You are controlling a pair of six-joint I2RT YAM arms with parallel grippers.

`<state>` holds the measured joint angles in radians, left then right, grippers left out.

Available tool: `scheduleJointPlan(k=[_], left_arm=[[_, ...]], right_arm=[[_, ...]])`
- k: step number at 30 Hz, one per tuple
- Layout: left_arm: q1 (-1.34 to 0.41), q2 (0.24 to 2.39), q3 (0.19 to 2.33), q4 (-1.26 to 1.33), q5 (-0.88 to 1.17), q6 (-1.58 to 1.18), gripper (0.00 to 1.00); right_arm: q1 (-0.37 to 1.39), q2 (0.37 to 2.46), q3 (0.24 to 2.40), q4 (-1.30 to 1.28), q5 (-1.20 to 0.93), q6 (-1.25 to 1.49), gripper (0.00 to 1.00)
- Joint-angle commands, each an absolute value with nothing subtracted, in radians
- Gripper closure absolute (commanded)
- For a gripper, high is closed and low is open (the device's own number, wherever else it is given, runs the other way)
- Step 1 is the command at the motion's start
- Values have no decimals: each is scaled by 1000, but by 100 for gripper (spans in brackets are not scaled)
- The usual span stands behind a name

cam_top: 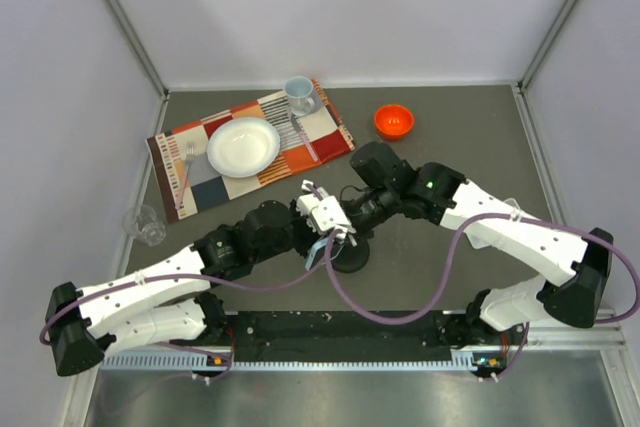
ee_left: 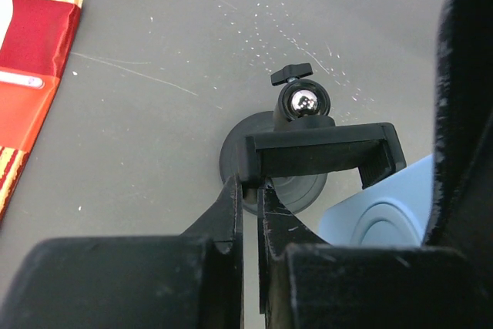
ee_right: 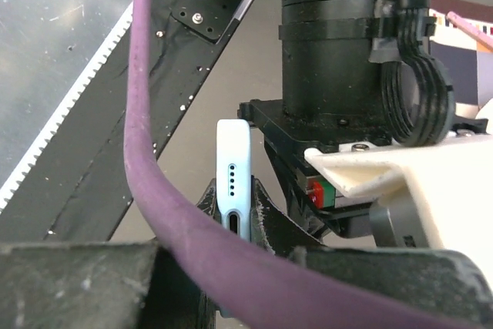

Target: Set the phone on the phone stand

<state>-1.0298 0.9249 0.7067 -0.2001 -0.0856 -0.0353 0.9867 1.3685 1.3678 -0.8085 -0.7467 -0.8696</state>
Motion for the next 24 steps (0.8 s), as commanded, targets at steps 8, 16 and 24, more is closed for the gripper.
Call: scheduleJointPlan(k=[8,16,24], left_arm=[[-1049,927,742,-149,46,35,100],[-1048,902,741,-160,9,38,100],[-1048,894,738,-143,-75,29,100]], right_arm=[[953,1364,1368,-724,-720,-1048,100],[919,1301,1269,-736,-693,-996,100],[916,1275,1244,-756,-684,-787,100]])
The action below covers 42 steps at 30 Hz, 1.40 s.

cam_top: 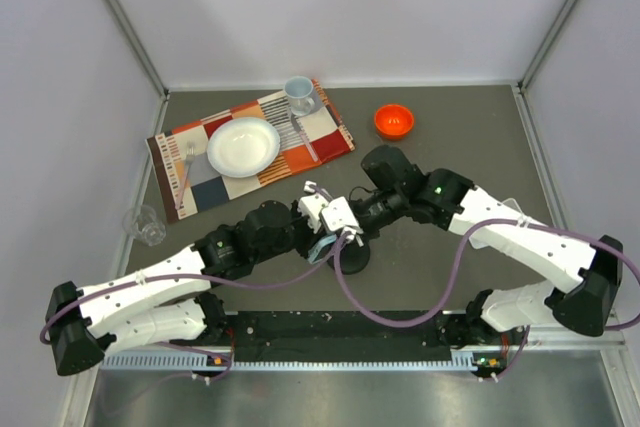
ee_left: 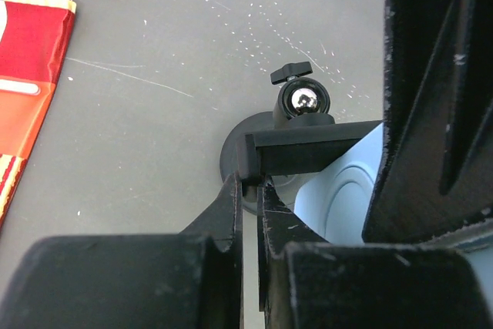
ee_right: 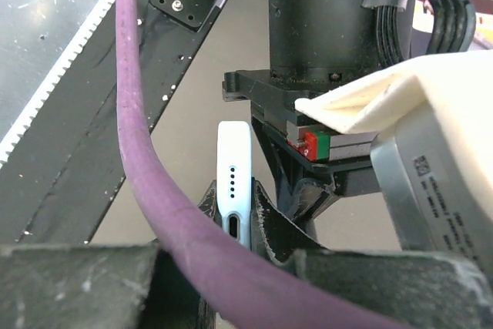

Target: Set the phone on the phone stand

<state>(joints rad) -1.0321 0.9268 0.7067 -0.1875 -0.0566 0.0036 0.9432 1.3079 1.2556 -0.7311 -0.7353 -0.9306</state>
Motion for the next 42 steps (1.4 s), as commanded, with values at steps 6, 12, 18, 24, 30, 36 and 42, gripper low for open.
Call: scheduleJointPlan(k=[6,12,18,24,30,36,42], left_arm=[[-1046,885,738,-155,-120,15,100],[-1045,864,742,-159,-245,-34,100],[-1045,859,767,-192,-432,-97,100],[-1046,851,759,-199,-618,-239,100],[-1046,842,756,-221,-733,-297,100],[-1046,819,741,-273,-957,-386,100],[-1057,821,744,-275,-924,-414,100]], right_arm=[[910,1266,1250,-787,-643,-617,100],[910,1270,1259,-814,-480,-387,100],[922,1301,1256,-900,-220,-220,100],[954,1325,1293,-1017,54,-51,100],[953,1321,1282,-1080,214,24,100],[971,1270,1192,-1083,366,103,100],[1020,1351,1307,-1152,569,207,100]])
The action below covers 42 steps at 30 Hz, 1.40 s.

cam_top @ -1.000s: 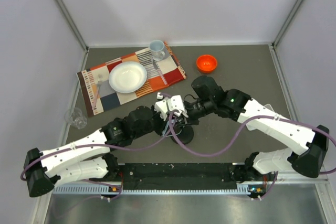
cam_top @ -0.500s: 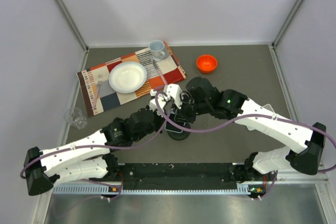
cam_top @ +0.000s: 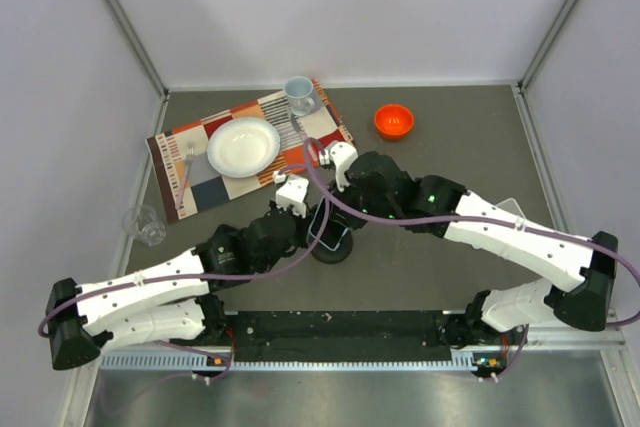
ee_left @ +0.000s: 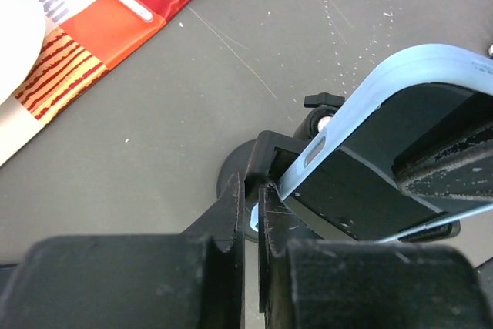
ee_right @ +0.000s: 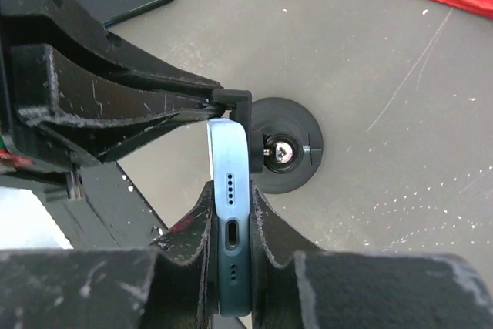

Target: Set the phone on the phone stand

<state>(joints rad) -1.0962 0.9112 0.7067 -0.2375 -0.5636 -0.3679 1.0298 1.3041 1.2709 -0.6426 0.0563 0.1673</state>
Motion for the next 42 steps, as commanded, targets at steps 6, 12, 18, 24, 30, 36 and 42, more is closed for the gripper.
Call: scheduleJointPlan(k=[6,12,18,24,30,36,42], left_arm=[[-1068,913,880,-426,-640,-419,100],[-1092,868,822,-374,-566,-407,100],[-1094,832,833,-428,-506,-487,100],[-1094,866,908,-534,-482,-594,100],[-1094,891,933,-565,-434,-611,100],[-1094,871,928,-554,-423,-614,100],[-1094,801,824,-426,-410,-589,100]], right_arm=[[1055,1512,1501,-1158,666,101,100],[1055,1606,1543,-1154,675,51,100],[1048,1618,1551,-1137,698,34,100],[1068,1612,1520,-1050,706,22,100],[1077,1620,1487,-1002,706,-51,100],[1078,1583,1445,-937,620,-98,100],[1075,1580,1434,-911,561,-115,100]])
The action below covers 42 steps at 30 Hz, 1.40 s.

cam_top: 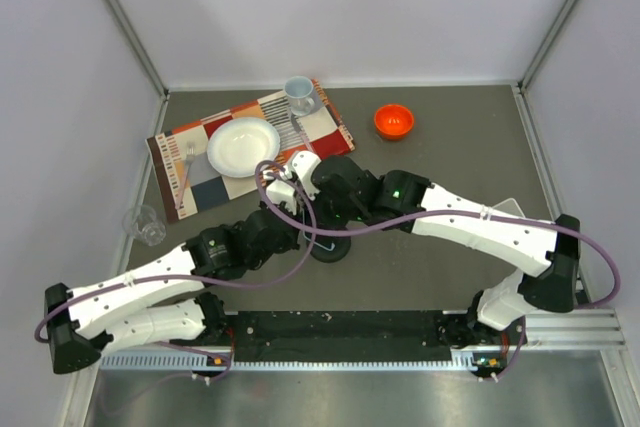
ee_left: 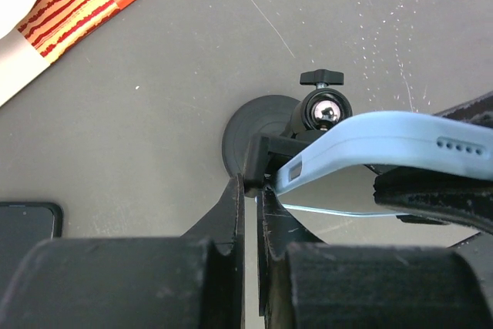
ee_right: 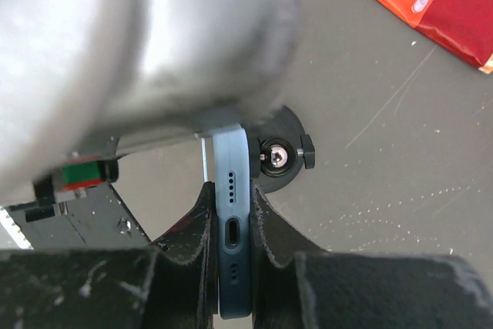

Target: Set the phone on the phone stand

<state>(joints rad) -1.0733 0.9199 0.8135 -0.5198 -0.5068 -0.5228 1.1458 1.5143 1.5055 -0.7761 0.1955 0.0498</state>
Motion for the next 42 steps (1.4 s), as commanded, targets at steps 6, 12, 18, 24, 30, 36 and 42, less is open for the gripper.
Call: scheduleJointPlan(k=[6,12,18,24,30,36,42], left_arm=[[-1094,796,819,-445,-416,-586,100],[-1094,779,822,-451,-375,-557,100],[-1092,716,784,-440,-298,-502,100],[-1094,673,764,-456,-276,-544,100],[-1094,736,845,-538,-282,-623,100],[-1094,741,890,-630,-334,-716,100],[-1094,739,913,-661,-371,-773,100]], right_arm=[[1065,1588,1431,-913,537,-110,100],[1055,1592,1417,-908,497,-123,100],[1031,1591,1394,-873,387,-204,100],[1008,1608,1424,-879,411,-181,100],[1000,1634,1434,-888,454,-187,100],[983,1652,1459,-891,413,-189,100],[983,1660,1476,-891,365,-190,100]])
